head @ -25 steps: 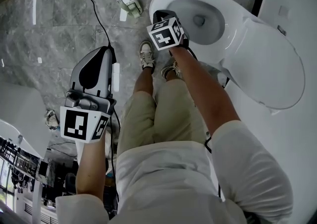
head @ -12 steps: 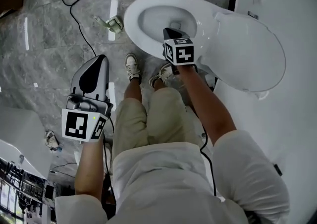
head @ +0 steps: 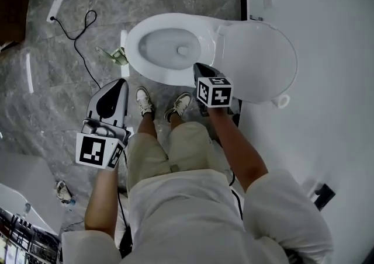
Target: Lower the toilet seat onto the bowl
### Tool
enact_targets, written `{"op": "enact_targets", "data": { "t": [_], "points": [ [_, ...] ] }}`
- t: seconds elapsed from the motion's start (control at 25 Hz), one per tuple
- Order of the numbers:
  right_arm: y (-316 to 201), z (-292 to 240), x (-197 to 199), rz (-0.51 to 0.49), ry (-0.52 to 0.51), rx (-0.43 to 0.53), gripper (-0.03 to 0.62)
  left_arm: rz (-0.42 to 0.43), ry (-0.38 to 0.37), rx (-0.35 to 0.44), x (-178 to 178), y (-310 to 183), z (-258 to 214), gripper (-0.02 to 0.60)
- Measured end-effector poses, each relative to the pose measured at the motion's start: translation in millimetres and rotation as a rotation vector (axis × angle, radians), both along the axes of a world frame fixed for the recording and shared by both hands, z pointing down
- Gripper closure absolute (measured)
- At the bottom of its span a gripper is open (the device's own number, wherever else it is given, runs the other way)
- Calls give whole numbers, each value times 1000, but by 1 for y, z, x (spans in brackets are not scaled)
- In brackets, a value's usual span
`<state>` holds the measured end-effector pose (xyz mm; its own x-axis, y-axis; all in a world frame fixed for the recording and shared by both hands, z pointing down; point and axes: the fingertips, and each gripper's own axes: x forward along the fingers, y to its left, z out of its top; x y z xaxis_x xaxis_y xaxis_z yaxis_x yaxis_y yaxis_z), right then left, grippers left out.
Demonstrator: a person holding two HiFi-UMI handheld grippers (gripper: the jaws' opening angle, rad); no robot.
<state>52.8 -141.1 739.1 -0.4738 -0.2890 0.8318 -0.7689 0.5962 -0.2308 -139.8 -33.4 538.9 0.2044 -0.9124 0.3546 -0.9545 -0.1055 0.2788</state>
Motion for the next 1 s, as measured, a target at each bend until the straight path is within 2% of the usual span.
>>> {"op": "enact_targets", "data": {
  "t": [0.4, 0.6, 0.8, 1.0],
  "points": [
    [-23, -153, 68, 138, -170, 150, 597, 44, -95, 122, 54, -16, -117, 575],
    [-51, -227, 87, 167, -287, 292, 597, 57, -156, 210, 68, -30, -166, 575],
    [-57, -285, 120, 172, -331, 386, 597, 81, -175, 241, 95, -26, -202, 575],
    [-58, -342, 142, 174, -386, 497, 597, 64, -193, 298, 103, -20, -238, 575]
  ]
}}
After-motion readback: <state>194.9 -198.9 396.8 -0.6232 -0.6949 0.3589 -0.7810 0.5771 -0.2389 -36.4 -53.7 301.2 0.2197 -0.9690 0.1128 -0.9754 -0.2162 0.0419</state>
